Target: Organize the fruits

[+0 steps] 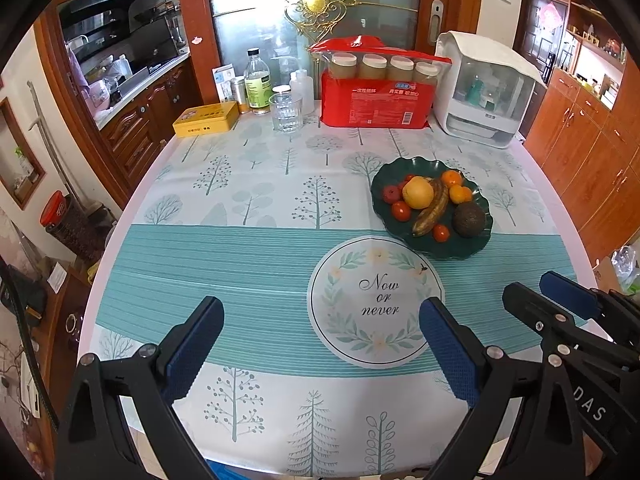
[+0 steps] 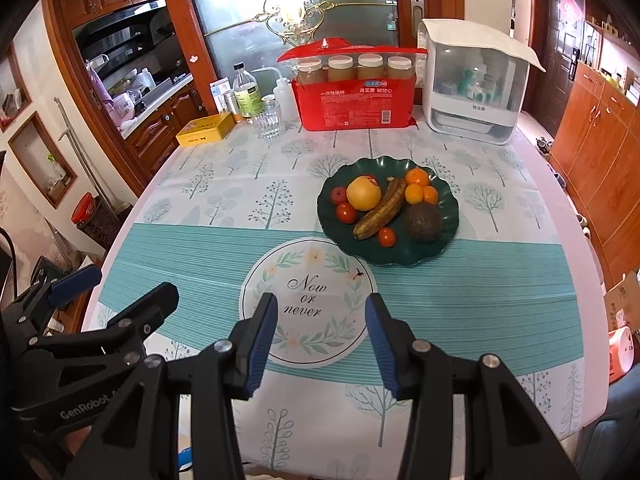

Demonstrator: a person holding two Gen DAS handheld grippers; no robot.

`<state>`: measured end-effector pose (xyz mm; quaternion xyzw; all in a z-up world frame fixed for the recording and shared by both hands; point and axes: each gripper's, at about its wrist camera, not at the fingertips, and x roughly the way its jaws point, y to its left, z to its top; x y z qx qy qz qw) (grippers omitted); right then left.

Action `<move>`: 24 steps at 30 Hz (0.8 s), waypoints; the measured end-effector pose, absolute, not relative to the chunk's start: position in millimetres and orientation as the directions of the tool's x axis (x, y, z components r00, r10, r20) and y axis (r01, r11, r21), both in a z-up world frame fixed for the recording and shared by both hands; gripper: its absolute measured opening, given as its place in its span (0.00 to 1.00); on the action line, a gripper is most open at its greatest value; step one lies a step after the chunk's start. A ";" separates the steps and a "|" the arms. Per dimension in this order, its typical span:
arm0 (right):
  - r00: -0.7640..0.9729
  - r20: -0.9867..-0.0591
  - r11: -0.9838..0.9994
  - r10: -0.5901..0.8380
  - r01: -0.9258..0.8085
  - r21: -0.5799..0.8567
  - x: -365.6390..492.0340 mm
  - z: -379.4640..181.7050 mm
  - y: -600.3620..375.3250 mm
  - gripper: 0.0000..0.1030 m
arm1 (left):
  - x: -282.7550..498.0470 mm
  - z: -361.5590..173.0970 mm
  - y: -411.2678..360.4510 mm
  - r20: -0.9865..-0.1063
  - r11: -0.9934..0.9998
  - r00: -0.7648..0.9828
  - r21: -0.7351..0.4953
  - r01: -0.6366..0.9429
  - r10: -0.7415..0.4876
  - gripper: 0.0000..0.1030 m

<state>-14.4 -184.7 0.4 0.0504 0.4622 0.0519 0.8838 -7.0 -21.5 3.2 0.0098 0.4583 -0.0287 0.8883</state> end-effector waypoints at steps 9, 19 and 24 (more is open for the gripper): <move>0.568 -0.811 0.989 0.139 -0.048 0.136 -14.1 0.2 -184.8 0.45 | -8.7 1.4 -19.4 -0.817 0.999 0.576 -0.009 0.053 -0.038 0.95; 0.566 -0.812 0.989 0.142 -0.052 0.137 -14.7 -1.5 -183.4 0.45 | -8.9 -0.8 -18.8 -0.819 0.999 0.573 -0.005 0.045 -0.030 0.95; 0.560 -0.815 0.989 0.146 -0.055 0.139 -15.6 -5.8 -179.9 0.45 | -8.6 -2.4 -18.0 -0.822 0.999 0.570 -0.005 0.038 -0.026 0.95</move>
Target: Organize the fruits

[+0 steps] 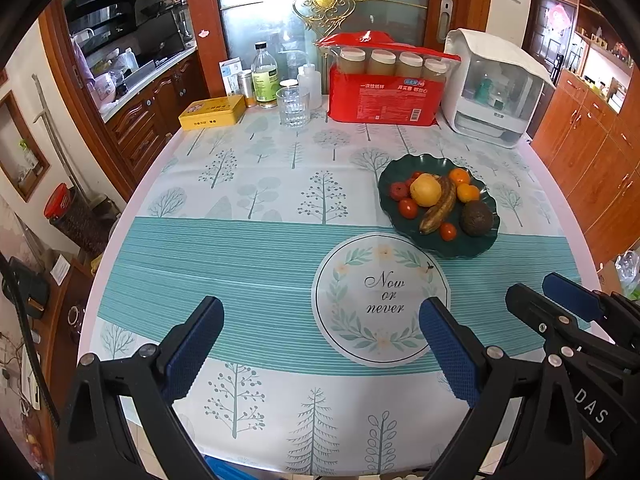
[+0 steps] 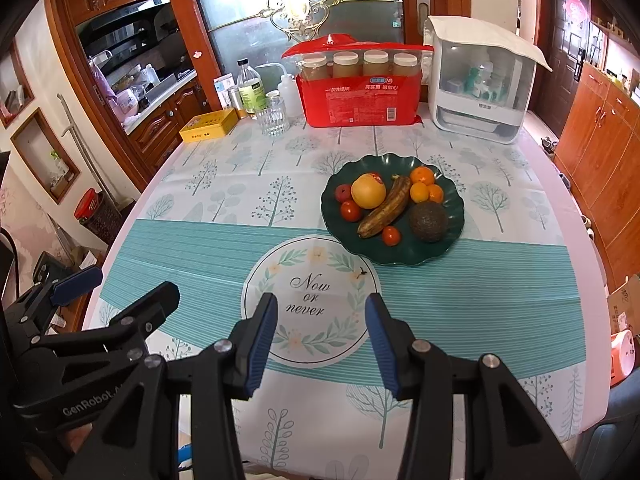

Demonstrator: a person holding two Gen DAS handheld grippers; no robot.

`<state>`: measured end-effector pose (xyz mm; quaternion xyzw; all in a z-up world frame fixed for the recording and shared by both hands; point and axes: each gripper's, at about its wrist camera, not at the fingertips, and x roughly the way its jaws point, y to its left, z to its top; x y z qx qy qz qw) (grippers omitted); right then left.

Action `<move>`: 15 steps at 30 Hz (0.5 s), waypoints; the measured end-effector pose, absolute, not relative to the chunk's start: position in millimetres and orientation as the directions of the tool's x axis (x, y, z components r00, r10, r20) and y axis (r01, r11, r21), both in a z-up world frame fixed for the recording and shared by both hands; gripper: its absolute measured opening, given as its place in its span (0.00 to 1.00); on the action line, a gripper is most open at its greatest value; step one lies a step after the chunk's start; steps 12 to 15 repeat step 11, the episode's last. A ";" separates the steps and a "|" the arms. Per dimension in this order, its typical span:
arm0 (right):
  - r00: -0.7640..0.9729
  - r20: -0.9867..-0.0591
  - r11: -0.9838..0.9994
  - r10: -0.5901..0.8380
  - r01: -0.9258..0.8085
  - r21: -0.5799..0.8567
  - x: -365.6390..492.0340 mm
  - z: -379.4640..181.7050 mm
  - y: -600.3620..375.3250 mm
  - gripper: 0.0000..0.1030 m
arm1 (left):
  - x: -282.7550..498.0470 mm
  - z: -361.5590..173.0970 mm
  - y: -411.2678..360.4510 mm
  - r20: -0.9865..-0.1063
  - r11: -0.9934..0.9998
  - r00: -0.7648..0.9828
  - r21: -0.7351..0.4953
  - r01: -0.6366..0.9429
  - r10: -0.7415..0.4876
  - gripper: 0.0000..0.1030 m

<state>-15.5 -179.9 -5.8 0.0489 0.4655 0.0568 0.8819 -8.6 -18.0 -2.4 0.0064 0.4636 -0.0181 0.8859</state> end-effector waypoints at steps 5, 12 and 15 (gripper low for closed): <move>0.560 -0.816 0.989 0.146 -0.056 0.139 -14.2 -5.6 -179.9 0.45 | -8.3 -2.4 -17.4 -0.822 0.999 0.569 -0.004 0.038 -0.025 0.95; 0.559 -0.816 0.989 0.146 -0.056 0.139 -14.4 -6.3 -179.1 0.45 | -8.8 -4.9 -16.5 -0.825 1.000 0.565 -0.004 0.030 -0.020 0.95; 0.559 -0.816 0.989 0.146 -0.056 0.139 -14.4 -6.3 -179.1 0.45 | -8.8 -4.9 -16.5 -0.825 1.000 0.565 -0.004 0.030 -0.020 0.95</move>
